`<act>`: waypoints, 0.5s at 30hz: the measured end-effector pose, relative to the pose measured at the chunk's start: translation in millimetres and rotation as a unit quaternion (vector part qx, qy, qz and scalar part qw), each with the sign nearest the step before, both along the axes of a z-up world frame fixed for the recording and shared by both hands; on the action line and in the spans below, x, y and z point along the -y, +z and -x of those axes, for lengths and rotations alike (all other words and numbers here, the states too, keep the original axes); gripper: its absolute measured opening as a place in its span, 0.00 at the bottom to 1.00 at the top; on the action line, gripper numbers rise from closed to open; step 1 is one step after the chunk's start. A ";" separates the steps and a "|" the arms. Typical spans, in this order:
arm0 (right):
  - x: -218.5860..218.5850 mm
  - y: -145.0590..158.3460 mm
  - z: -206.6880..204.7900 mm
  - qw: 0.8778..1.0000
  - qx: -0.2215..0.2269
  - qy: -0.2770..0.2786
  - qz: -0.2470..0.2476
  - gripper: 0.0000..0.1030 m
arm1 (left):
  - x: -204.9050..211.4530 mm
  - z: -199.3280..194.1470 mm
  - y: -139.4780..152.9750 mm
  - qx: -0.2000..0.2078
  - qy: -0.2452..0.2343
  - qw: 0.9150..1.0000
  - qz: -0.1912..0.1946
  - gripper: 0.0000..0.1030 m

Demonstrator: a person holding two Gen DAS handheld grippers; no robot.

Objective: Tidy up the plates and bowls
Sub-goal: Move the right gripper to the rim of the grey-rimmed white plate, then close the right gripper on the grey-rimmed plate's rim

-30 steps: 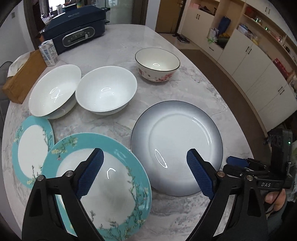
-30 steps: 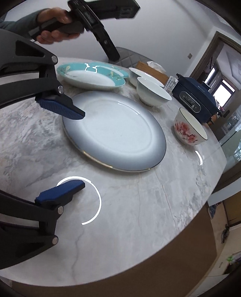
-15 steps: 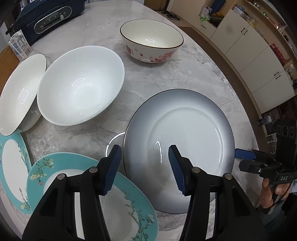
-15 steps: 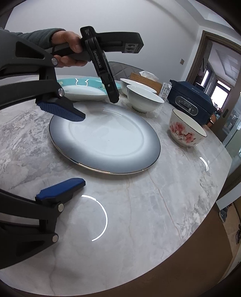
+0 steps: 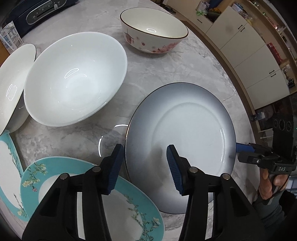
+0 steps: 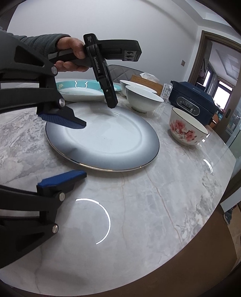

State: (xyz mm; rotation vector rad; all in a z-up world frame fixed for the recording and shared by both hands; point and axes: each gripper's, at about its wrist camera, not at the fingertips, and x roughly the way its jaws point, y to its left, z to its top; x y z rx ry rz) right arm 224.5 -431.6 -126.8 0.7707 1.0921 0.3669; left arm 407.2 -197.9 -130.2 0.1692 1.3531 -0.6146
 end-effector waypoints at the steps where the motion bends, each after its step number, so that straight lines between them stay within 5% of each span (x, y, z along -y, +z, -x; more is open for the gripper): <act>1: -1.1 0.1 -0.6 1.000 -0.001 0.004 0.001 0.48 | -3.3 0.0 1.3 -0.002 0.002 1.000 0.002 0.38; 12: -0.7 -5.2 -2.9 1.000 -0.005 0.011 -0.018 0.44 | -8.0 -6.9 -10.4 -0.025 -0.006 0.999 0.022 0.38; 15: 1.1 -6.9 -4.6 1.000 -0.006 0.012 -0.024 0.41 | -13.2 -7.7 -12.4 -0.021 0.003 1.000 0.021 0.25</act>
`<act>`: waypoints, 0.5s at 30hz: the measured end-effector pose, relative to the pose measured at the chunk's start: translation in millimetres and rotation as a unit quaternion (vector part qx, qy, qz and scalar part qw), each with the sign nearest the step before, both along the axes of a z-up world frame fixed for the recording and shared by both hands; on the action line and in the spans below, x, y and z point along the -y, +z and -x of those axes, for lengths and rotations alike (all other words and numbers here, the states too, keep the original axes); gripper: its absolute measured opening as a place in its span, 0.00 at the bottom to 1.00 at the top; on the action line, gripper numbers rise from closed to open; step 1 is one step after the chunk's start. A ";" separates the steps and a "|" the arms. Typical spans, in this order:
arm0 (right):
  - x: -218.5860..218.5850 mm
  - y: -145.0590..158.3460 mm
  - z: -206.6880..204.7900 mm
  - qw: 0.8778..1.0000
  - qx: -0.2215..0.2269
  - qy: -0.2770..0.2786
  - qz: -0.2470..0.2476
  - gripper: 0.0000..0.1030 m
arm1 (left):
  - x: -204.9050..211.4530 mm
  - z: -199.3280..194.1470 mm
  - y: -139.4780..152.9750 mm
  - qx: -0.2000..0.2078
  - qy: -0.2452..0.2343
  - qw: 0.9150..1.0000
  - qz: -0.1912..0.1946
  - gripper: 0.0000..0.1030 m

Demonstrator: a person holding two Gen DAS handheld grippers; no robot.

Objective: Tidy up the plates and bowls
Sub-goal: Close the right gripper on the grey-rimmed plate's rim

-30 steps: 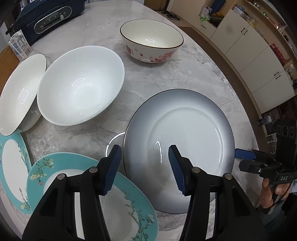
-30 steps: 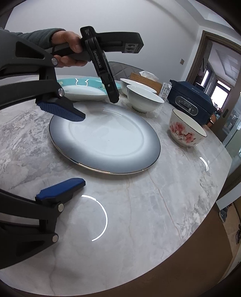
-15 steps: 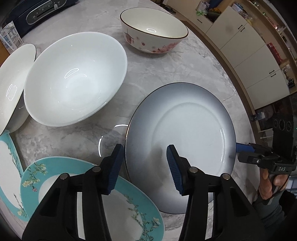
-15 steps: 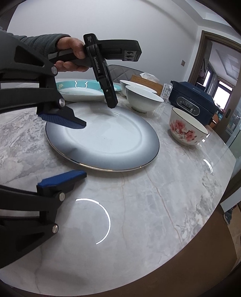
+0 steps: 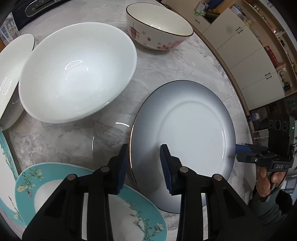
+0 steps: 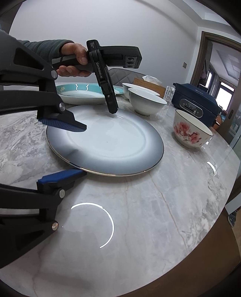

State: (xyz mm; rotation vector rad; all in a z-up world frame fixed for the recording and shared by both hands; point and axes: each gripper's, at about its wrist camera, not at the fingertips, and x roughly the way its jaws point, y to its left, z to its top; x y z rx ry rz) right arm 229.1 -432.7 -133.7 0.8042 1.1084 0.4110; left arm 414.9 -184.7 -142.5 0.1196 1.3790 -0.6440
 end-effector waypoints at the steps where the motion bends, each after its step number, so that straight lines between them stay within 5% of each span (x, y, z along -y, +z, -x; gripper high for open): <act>1: 0.3 -0.7 0.1 1.000 -0.002 -0.001 -0.001 0.38 | -2.6 -0.4 -0.2 0.000 0.003 1.000 0.005 0.23; 9: 3.7 -2.2 -1.5 1.000 -0.013 -0.009 0.024 0.14 | -9.1 5.5 0.2 0.003 0.005 1.000 0.008 0.22; 15: 13.3 -5.3 -5.0 0.999 -0.019 -0.034 0.011 0.13 | -8.3 13.4 1.2 0.002 0.007 1.000 0.014 0.20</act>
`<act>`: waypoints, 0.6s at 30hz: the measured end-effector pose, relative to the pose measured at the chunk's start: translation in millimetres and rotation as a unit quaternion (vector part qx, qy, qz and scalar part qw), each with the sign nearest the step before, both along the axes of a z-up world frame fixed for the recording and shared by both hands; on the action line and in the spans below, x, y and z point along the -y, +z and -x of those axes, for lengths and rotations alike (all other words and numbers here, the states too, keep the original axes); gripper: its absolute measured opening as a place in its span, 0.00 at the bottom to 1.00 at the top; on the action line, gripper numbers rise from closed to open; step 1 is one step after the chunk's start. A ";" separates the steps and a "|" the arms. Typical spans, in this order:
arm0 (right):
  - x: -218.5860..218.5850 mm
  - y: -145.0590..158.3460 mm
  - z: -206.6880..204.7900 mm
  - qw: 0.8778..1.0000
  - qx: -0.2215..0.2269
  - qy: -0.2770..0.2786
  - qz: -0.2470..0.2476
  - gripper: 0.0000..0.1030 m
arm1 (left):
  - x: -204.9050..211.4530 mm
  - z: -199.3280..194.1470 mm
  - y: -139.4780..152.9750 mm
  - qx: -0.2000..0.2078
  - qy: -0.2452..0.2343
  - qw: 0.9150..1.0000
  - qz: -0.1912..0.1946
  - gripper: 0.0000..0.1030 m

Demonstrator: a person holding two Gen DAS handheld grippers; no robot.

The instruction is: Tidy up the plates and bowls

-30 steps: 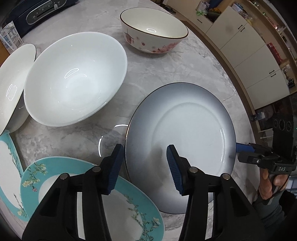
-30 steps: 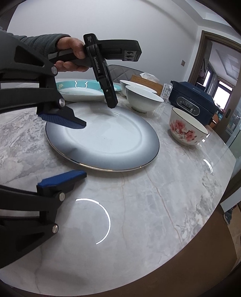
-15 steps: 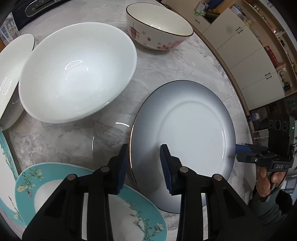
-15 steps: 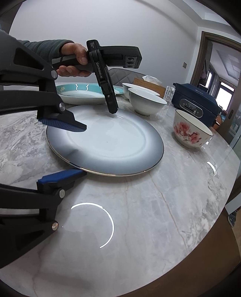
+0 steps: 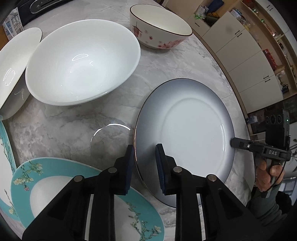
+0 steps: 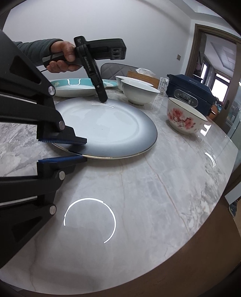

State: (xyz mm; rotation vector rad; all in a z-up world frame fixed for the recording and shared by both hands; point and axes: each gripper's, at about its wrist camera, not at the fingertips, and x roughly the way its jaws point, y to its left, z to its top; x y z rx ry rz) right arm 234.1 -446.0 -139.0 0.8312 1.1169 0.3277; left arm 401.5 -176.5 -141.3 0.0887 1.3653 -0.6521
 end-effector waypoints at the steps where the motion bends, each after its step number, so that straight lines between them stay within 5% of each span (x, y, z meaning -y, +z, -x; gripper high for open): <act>1: 1.9 0.3 -0.8 1.000 0.000 -0.006 0.000 0.13 | -0.7 1.2 0.1 0.000 0.000 1.000 0.001 0.20; 18: 3.9 9.1 -5.0 0.999 -0.003 -0.029 0.012 0.13 | 2.6 18.6 4.0 -0.010 0.024 1.000 0.013 0.18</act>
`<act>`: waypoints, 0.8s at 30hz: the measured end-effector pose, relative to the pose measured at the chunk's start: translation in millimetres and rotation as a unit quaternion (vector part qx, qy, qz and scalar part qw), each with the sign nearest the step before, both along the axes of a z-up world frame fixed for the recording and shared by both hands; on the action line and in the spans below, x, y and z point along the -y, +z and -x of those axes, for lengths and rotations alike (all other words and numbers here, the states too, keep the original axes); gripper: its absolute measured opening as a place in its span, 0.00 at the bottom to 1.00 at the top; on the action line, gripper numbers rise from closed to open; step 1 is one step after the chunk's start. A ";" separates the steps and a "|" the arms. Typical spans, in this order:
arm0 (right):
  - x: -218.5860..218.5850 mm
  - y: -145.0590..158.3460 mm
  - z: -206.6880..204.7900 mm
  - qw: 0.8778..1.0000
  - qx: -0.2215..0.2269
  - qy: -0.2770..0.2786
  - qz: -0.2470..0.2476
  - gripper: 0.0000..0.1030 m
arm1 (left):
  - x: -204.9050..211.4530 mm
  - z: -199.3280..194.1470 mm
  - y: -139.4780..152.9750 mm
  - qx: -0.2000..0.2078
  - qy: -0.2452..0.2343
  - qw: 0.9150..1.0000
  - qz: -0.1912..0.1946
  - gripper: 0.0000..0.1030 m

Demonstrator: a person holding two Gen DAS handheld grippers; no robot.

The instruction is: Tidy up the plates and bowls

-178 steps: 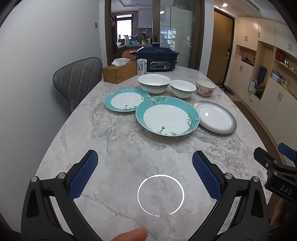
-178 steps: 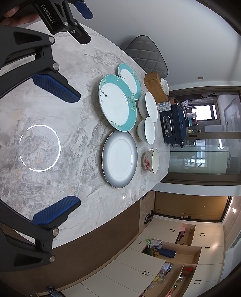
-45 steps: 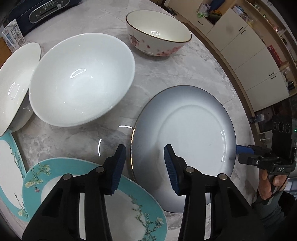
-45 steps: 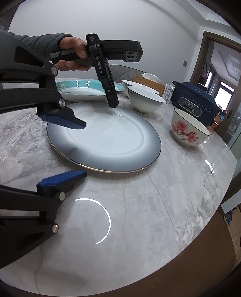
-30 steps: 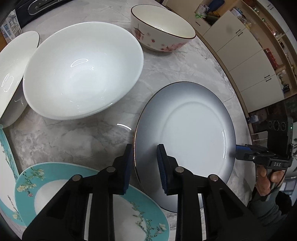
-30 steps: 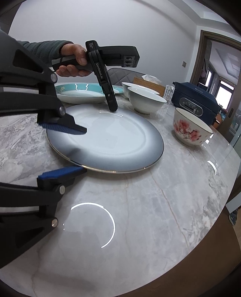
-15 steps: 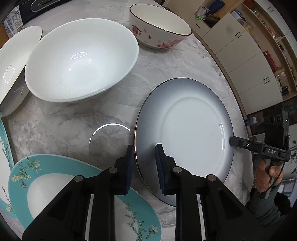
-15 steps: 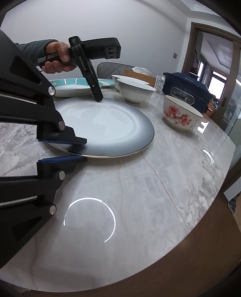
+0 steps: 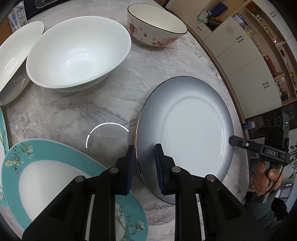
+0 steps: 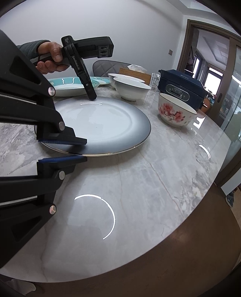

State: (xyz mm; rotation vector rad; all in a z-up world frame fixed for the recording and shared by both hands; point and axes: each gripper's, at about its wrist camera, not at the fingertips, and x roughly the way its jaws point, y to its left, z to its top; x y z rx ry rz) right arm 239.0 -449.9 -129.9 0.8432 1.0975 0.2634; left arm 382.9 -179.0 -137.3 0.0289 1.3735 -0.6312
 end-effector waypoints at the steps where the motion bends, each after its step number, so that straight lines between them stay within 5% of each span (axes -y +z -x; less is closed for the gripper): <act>1: -0.3 1.6 0.2 1.000 0.000 0.000 -0.001 0.13 | 1.0 2.3 1.2 -0.001 0.000 1.000 -0.001 0.18; 24: -34.1 42.6 69.3 1.000 0.022 0.017 -0.001 0.13 | -36.0 100.9 41.7 0.007 0.019 1.000 0.001 0.18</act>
